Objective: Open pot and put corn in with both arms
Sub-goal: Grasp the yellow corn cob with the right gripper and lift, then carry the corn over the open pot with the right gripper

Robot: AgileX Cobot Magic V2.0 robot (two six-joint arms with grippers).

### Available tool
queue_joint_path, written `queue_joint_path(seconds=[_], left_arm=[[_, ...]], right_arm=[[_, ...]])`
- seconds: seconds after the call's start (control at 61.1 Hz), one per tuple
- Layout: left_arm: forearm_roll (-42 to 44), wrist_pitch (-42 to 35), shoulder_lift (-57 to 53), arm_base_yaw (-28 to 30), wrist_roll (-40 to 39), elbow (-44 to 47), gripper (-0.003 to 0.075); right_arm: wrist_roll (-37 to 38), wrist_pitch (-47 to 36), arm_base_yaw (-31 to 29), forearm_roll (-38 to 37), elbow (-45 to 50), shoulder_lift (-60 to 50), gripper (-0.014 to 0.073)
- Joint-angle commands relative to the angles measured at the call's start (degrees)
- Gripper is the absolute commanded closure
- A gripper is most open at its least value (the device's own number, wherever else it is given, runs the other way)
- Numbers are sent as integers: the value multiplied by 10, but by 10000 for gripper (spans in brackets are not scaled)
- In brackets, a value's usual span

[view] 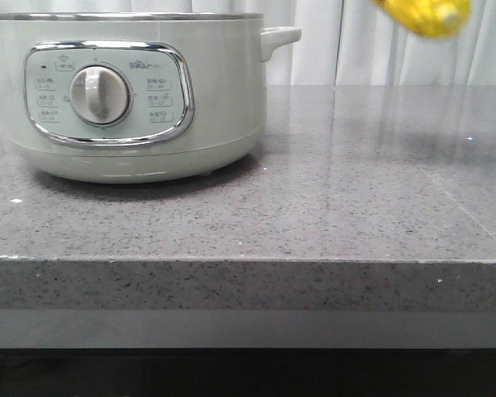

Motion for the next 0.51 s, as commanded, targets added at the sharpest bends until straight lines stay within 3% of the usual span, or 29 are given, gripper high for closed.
queue_joint_path(seconds=[0.0, 0.295, 0.491], left_arm=[[-17, -83, 6, -4, -3, -19, 527], [-17, -83, 6, -4, -3, -19, 553], [-17, -83, 6, -4, -3, -19, 553]], right_arm=[[-21, -26, 42, 8, -81, -5, 351], [-25, -10, 188, 8, -246, 132, 351], [-26, 4, 217, 8, -272, 196, 336]])
